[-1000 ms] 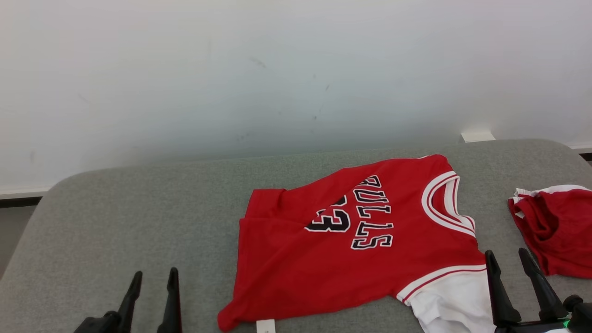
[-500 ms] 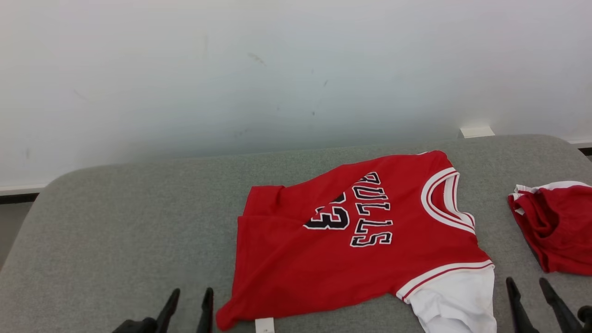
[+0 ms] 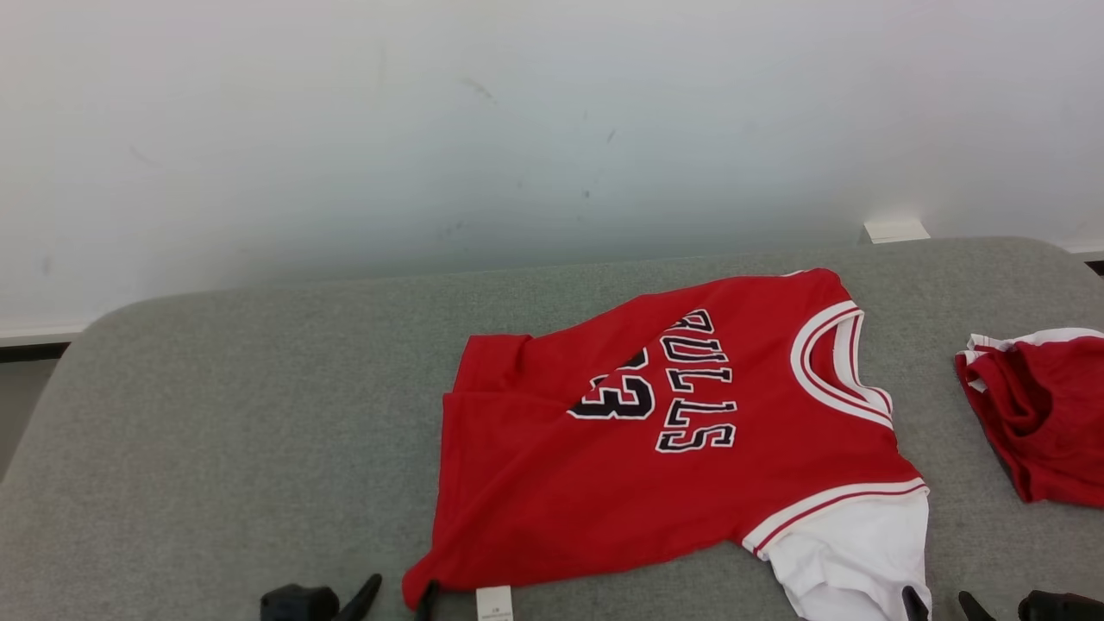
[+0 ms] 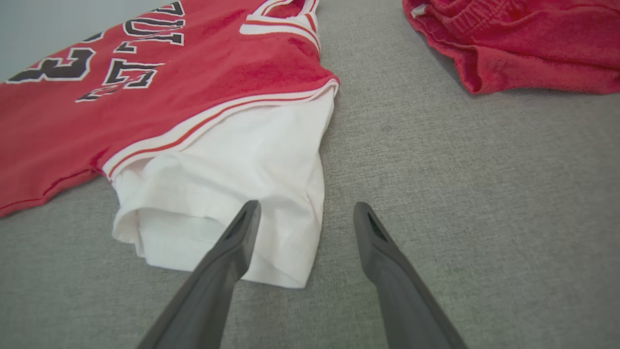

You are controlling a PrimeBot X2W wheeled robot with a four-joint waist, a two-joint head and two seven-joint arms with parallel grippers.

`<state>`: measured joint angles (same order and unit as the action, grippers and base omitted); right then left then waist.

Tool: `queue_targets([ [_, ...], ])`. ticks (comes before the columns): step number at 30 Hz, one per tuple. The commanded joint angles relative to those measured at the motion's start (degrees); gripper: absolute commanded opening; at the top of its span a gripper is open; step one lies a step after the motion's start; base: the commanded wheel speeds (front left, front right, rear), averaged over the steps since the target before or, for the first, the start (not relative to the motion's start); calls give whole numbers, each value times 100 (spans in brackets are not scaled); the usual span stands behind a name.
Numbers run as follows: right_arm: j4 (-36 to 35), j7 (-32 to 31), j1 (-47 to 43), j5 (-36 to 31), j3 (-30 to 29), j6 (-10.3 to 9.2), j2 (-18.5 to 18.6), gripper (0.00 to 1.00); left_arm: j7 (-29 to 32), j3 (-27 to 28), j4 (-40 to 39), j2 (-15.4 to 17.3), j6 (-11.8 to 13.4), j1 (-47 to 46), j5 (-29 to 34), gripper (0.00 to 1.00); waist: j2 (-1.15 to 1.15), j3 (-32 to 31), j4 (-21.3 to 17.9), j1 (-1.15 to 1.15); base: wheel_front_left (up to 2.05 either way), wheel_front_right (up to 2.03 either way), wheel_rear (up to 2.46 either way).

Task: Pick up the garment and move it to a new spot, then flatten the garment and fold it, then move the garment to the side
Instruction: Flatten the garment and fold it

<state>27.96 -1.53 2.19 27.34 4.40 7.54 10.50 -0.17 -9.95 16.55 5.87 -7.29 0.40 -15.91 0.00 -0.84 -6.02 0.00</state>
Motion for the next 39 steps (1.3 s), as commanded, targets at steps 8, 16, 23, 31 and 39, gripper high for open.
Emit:
queue_targets([
  [8, 576, -12, 349, 184, 235, -13, -36, 100, 357, -323, 315, 74, -19, -323, -184, 100, 0, 122, 29, 0, 0, 0, 0],
  [16, 924, 139, 587, 370, 609, -12, -24, 49, 372, -535, 714, 151, -23, -649, -371, 66, 0, 198, -37, 0, 0, 0, 0],
  [23, 1117, 318, 684, 623, 915, -12, 65, 0, 207, -635, 859, 192, -23, -683, -524, 0, 0, 119, -60, 0, 0, 0, 0],
  [31, 1023, 861, 792, 802, 1001, -12, 248, 0, -7, -710, 683, 255, -24, -661, -614, 0, 0, 9, 28, 0, 0, 0, 0],
  [39, 367, 1136, 1063, 1184, 987, -12, 411, 0, 3, -734, 276, 505, -14, -989, -715, 0, 0, 20, 70, 0, 0, 0, 0],
])
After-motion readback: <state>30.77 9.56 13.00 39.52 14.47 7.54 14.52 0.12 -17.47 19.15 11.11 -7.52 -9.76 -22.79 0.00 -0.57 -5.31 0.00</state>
